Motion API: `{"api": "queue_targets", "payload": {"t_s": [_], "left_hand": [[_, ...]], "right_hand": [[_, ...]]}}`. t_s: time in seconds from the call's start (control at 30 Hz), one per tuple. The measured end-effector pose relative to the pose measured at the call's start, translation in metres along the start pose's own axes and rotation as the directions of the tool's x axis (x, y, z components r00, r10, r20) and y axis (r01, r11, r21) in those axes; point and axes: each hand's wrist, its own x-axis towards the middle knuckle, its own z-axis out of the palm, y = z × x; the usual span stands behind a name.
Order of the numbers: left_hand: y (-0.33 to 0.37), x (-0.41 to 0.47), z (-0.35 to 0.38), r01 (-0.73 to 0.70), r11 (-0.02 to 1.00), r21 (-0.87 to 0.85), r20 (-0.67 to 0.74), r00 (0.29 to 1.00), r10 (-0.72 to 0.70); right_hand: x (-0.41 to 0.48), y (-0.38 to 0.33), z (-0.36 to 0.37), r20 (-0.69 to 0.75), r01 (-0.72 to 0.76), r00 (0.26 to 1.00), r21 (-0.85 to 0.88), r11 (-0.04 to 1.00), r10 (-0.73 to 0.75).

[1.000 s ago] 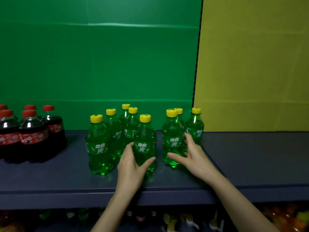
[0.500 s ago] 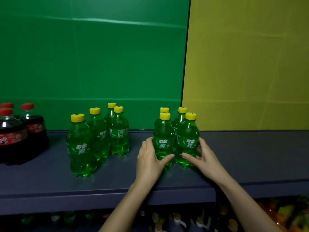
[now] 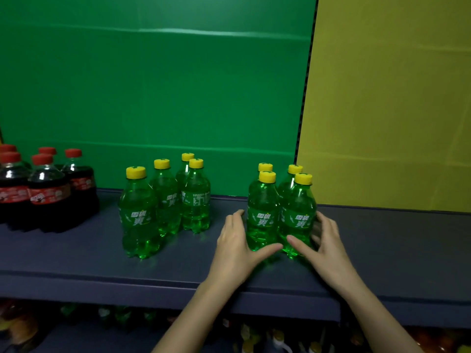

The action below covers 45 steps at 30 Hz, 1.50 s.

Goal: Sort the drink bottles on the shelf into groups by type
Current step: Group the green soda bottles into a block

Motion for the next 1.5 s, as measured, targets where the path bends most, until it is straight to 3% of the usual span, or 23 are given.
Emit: {"api": "queue_targets", "payload": {"t_s": [0.1,0.2,0.27,0.37,0.5,0.57,0.77,1.0,1.23,1.5], "left_hand": [[-0.011,-0.015,-0.021,-0.046,0.999,-0.003,-0.133,0.990,0.045],[-0.034,-0.019,-0.046,-0.028,0.999,0.027,-0.251,0.967,0.034],[-0.049,-0.016,-0.061,0.024,0.998,0.061,-0.268,0.963,-0.007],[-0.064,-0.014,-0.076,0.052,0.995,0.082,-0.252,0.967,-0.030],[-0.079,-0.013,-0.088,0.033,0.994,0.104,-0.228,0.974,-0.008],[-0.087,-0.011,-0.097,0.036,0.995,0.097,-0.224,0.974,-0.014],[-0.109,0.011,-0.117,0.091,0.994,0.060,-0.152,0.985,-0.081],[-0.126,0.043,-0.123,0.182,0.982,-0.058,-0.067,0.980,-0.185],[-0.138,0.048,-0.121,0.174,0.980,-0.095,-0.050,0.983,-0.179],[-0.130,0.052,-0.118,0.156,0.964,-0.215,0.091,0.986,-0.140]], "right_hand": [[-0.008,-0.011,0.003,-0.237,0.066,0.967,-0.112,0.992,-0.091],[-0.016,-0.031,0.010,-0.396,0.159,0.898,-0.115,0.980,-0.192],[-0.019,-0.047,0.020,-0.365,0.241,0.899,-0.047,0.969,-0.241],[-0.020,-0.072,0.050,-0.194,0.307,0.937,0.061,0.950,-0.290],[-0.003,-0.089,0.106,0.039,0.253,0.966,0.076,0.965,-0.256],[0.011,-0.090,0.133,0.080,0.184,0.979,0.025,0.983,-0.185],[0.050,-0.101,0.182,0.037,-0.027,0.999,-0.115,0.993,0.031],[0.065,-0.101,0.204,-0.140,-0.139,0.984,-0.256,0.957,0.106],[0.059,-0.091,0.178,-0.030,-0.135,0.991,-0.115,0.984,0.133],[0.050,-0.077,0.160,0.016,-0.139,0.990,-0.051,0.989,0.140]]}}
